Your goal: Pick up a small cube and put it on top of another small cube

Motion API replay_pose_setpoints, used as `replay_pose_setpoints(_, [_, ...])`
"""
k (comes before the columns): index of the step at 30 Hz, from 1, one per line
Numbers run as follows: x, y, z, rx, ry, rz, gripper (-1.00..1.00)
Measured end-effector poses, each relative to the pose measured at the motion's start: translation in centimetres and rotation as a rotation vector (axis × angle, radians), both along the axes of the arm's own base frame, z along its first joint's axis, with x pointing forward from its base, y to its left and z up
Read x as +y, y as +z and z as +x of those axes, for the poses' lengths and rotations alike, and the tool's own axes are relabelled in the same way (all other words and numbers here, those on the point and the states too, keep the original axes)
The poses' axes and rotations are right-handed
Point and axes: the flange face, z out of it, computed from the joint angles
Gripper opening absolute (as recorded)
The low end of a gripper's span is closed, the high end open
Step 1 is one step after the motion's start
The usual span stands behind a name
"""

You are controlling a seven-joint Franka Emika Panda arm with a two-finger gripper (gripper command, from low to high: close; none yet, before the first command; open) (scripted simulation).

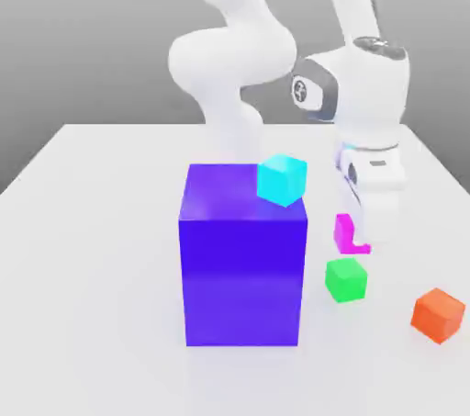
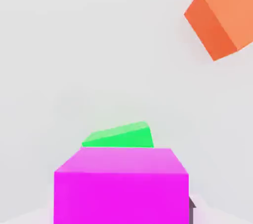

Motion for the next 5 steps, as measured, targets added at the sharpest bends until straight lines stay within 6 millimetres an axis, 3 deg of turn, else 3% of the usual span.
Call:
replay_pose_setpoints(2, [-0.1,-1.6,-0.1,0.000,-0.001,0.000,-1.00])
replay_pose_setpoints(3, [-0.1,-2.2,-0.2,0.000,0.001,0.001,1.00])
replay_pose_setpoints(5, [-0.1,-2.2,-0.2,0.000,0.000,0.001,1.00])
